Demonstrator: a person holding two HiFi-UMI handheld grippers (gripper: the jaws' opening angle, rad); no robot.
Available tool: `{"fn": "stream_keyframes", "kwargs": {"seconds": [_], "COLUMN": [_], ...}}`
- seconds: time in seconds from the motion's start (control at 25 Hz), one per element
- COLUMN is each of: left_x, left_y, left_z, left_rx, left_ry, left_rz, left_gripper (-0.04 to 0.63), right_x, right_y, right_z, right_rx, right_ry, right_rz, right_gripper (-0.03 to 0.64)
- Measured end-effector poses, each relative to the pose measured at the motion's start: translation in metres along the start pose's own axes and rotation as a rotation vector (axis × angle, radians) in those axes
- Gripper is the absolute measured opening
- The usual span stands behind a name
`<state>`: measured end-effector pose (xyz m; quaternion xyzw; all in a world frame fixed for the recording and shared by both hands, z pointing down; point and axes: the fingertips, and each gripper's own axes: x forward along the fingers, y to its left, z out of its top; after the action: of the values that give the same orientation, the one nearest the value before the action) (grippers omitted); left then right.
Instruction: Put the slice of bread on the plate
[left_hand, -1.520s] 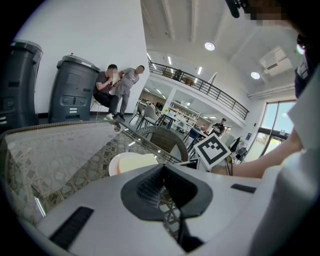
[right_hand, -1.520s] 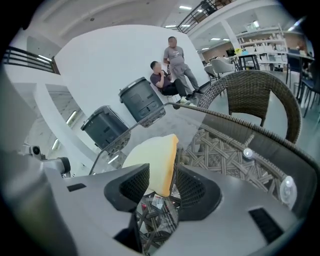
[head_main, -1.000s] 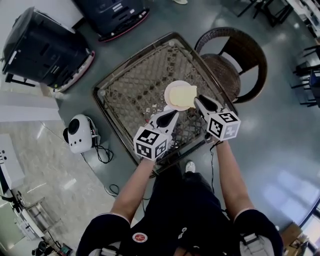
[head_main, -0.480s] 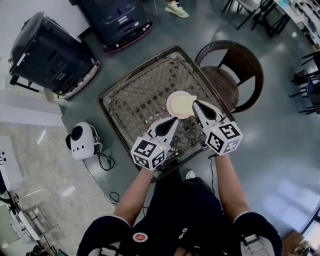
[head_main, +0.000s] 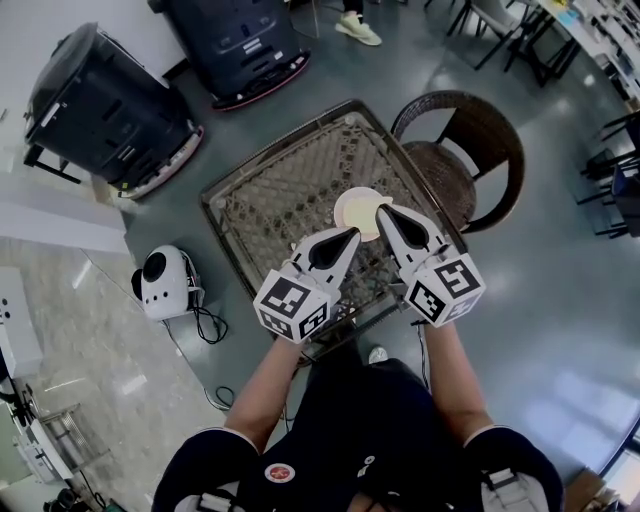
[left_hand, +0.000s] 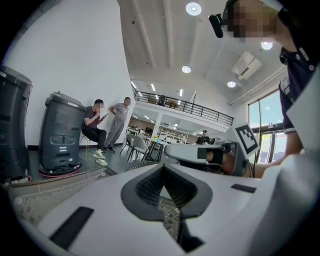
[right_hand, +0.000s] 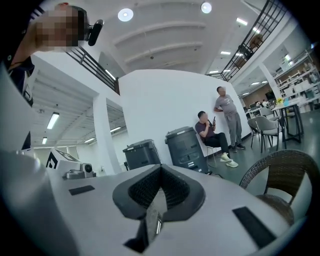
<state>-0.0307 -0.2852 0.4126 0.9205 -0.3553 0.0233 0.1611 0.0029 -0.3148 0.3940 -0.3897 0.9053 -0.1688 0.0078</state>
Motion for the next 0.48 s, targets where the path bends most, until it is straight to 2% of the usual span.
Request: {"fn": "stream_keyframes", "kwargs": {"seconds": [0.48], "left_x": [-0.005], "left_y": [-0.015], "left_z": [0.032], "left_rx": [0.036], "left_ry": [-0.039], "left_rz": [-0.017], "left_gripper": [0.008], "right_x": [-0.01], "right_y": [0.017], "right_z": [0.03], "right_rx": [-0.031], "right_ry": [-0.069], "right_rz": [0.021], "right_gripper": [0.008]}}
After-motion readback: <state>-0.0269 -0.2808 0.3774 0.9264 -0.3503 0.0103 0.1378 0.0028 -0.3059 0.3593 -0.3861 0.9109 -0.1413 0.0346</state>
